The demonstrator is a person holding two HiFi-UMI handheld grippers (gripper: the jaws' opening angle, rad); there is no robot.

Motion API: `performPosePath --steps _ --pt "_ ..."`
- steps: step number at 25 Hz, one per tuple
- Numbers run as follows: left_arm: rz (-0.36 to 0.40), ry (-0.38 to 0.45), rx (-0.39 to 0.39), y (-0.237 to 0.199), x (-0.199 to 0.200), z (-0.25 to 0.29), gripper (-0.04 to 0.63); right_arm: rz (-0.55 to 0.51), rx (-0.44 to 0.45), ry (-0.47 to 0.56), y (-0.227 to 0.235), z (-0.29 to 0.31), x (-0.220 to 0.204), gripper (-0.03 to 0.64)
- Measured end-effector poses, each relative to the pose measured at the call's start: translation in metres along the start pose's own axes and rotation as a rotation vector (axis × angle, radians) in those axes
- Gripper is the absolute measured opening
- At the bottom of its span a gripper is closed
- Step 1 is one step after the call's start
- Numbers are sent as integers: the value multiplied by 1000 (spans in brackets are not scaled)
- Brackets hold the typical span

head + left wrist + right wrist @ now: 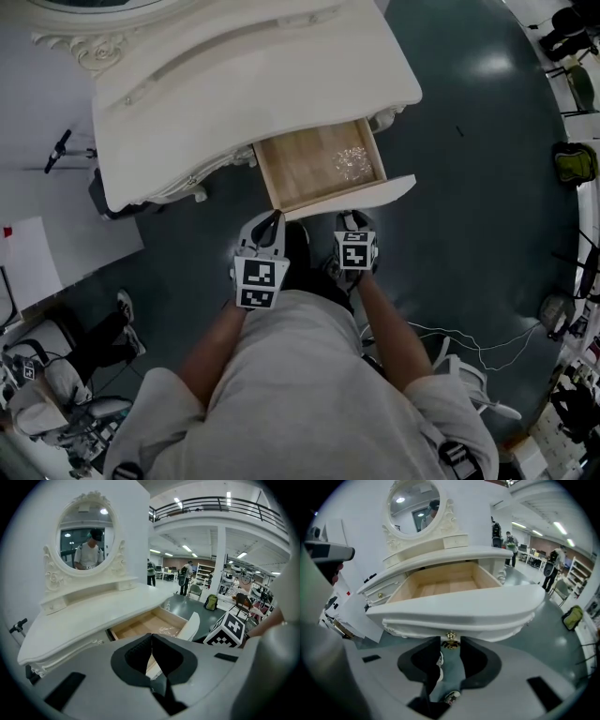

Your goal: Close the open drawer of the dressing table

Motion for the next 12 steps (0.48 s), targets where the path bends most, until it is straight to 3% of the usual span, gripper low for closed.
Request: performPosePath --steps 7,12 --pt "13 -24 -33 0 1 13 9 69 70 71 8 2 -1 130" --pt "29 -15 -47 -3 12 22 9 40 70 64 9 3 2 129"
Point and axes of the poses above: the fingertips, and each gripper's own axes: z forward along the fingers, y to its right, x out of its top, the point moved 8 cm from there along -z, backward along the fingers, and after that the axes turned 9 degrees about -z, right-handed, at the moved point
